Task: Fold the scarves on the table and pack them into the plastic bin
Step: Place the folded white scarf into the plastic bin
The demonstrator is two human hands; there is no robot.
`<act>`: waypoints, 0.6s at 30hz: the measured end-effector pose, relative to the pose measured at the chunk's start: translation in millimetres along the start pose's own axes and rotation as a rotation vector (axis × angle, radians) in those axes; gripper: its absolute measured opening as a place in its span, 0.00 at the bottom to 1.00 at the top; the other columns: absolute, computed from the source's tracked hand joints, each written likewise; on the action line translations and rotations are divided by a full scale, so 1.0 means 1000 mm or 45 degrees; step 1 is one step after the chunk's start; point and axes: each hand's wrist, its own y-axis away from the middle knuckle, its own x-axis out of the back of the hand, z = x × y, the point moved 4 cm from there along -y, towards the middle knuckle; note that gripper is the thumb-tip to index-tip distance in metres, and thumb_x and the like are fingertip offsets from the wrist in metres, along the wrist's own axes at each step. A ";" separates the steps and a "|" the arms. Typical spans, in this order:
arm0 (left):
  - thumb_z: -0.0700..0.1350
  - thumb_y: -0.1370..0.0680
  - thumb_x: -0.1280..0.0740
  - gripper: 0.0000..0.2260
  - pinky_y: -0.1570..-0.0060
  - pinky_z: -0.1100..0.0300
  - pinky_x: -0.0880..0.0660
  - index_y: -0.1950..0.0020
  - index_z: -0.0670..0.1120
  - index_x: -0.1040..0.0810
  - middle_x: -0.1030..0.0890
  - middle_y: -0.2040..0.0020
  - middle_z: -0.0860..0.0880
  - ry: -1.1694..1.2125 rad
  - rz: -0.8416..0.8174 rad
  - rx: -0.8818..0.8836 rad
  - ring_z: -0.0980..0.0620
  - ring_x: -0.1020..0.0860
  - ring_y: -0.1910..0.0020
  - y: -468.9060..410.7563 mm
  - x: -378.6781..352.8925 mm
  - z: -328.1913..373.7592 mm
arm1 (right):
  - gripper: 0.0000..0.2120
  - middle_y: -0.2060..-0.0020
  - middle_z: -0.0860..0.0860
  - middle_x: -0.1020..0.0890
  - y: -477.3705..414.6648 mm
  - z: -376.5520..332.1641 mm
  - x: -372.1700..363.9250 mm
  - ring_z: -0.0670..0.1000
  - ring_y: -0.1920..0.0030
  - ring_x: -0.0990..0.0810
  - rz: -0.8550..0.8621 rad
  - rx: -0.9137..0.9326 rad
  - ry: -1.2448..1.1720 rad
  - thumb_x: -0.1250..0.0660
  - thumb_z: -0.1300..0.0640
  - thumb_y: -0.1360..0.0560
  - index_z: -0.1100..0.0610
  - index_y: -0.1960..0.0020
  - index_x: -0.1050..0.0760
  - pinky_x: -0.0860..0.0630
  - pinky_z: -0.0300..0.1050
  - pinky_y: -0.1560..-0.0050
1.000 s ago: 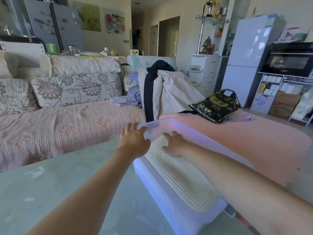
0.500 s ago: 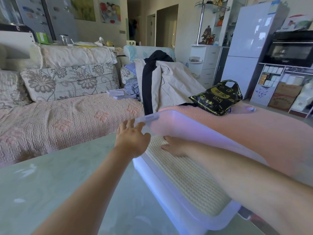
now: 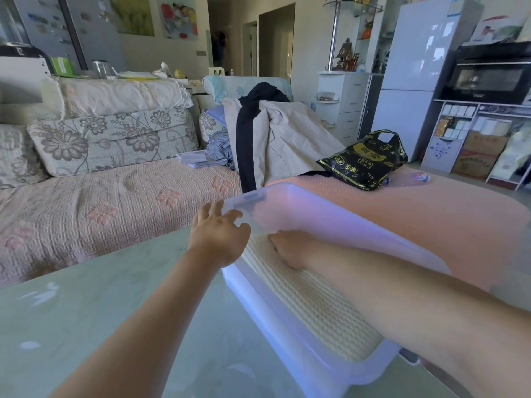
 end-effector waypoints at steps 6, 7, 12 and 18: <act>0.57 0.20 0.47 0.25 0.24 0.49 0.54 0.23 0.57 0.39 0.48 0.20 0.50 -0.034 -0.019 0.020 0.46 0.53 0.22 0.001 0.000 0.001 | 0.35 0.19 0.52 0.52 0.011 0.004 0.003 0.52 0.20 0.53 -0.327 -0.103 -0.142 0.50 0.38 0.18 0.54 0.18 0.54 0.53 0.54 0.21; 0.57 0.20 0.47 0.25 0.24 0.49 0.54 0.23 0.56 0.39 0.48 0.20 0.49 -0.035 -0.020 0.027 0.46 0.53 0.22 0.001 0.001 0.002 | 0.35 0.19 0.52 0.56 0.016 0.004 0.008 0.52 0.20 0.57 -0.331 -0.097 -0.063 0.51 0.38 0.17 0.54 0.18 0.57 0.54 0.55 0.21; 0.55 0.20 0.44 0.22 0.27 0.50 0.47 0.26 0.52 0.32 0.33 0.26 0.48 -0.116 0.194 -0.036 0.45 0.39 0.27 0.019 0.020 0.015 | 0.32 0.19 0.53 0.54 0.063 0.003 0.042 0.56 0.20 0.52 -0.329 -0.060 0.182 0.44 0.45 0.18 0.50 0.18 0.52 0.47 0.55 0.22; 0.62 0.23 0.46 0.22 0.31 0.48 0.41 0.33 0.60 0.26 0.29 0.28 0.52 0.261 -0.049 -0.050 0.45 0.33 0.30 0.055 0.018 0.052 | 0.47 0.19 0.54 0.57 0.143 0.002 0.026 0.57 0.20 0.53 -0.759 -0.278 0.134 0.41 0.34 0.22 0.55 0.19 0.65 0.47 0.52 0.22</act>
